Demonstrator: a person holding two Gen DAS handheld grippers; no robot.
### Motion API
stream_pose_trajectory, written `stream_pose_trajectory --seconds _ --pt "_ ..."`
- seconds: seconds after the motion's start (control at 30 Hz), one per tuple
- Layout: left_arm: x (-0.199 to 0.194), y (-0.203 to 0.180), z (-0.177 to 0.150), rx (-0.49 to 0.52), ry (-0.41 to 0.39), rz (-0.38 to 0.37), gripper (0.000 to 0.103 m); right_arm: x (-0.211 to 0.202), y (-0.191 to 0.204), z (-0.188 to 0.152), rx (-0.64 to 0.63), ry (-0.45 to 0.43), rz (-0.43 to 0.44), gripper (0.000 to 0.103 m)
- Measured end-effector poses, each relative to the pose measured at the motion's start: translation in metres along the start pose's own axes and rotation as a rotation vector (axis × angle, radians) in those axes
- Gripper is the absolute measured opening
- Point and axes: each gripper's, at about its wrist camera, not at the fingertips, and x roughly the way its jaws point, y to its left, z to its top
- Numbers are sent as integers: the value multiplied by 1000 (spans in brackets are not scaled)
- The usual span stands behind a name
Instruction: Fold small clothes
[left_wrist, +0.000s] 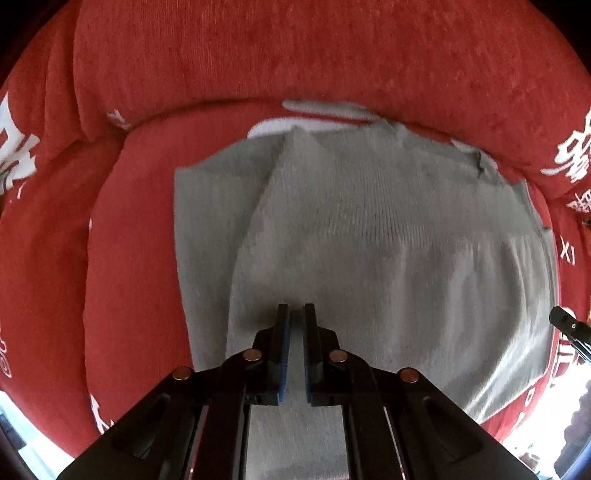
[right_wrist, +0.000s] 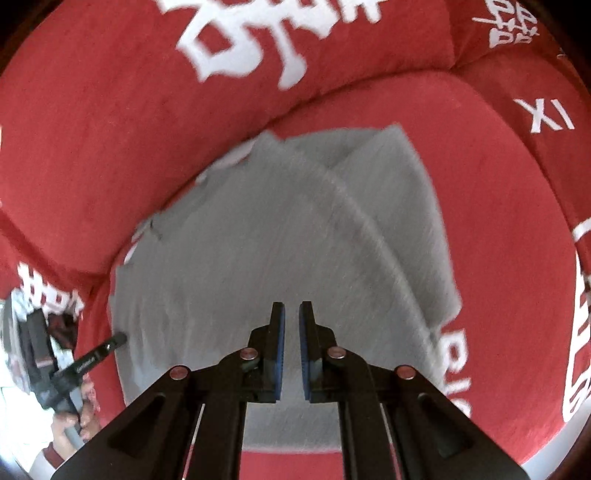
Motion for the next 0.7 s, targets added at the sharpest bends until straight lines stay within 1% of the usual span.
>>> stream_pose_trajectory --seconds 0.1,0.13,0.17,0.2,0.23,0.27,0.33,0.4,0.5,0.63,0.7 --pt "-2 -1 -8 4 4 -8 7 3 7 -12 -1 30 13 9" --pt "-3 -1 -10 -2 7 -17 25 2 8 -17 1 39 18 9" --pt "-4 0 -11 -7 8 -23 48 3 9 -19 2 46 22 9" --pt "-7 1 -13 -18 3 -27 99 4 12 -23 0 53 25 9" --pt "-12 1 -15 -27 -22 -12 103 5 15 -26 -4 60 25 10" --pt "-17 1 -17 -18 -40 -3 103 7 18 -29 -7 63 25 11" --pt "-21 0 -19 -8 -37 3 103 9 24 -35 -11 71 28 24" --pt "-23 1 -21 -10 -32 9 103 10 29 -41 -18 77 33 30" --pt "-27 4 -24 -10 -37 33 103 11 36 -50 -27 94 36 32" --pt "-30 10 -27 -9 -32 56 103 12 47 -60 -42 101 43 50" --pt "-29 16 -28 -14 -24 62 103 11 52 -66 -53 99 40 55"
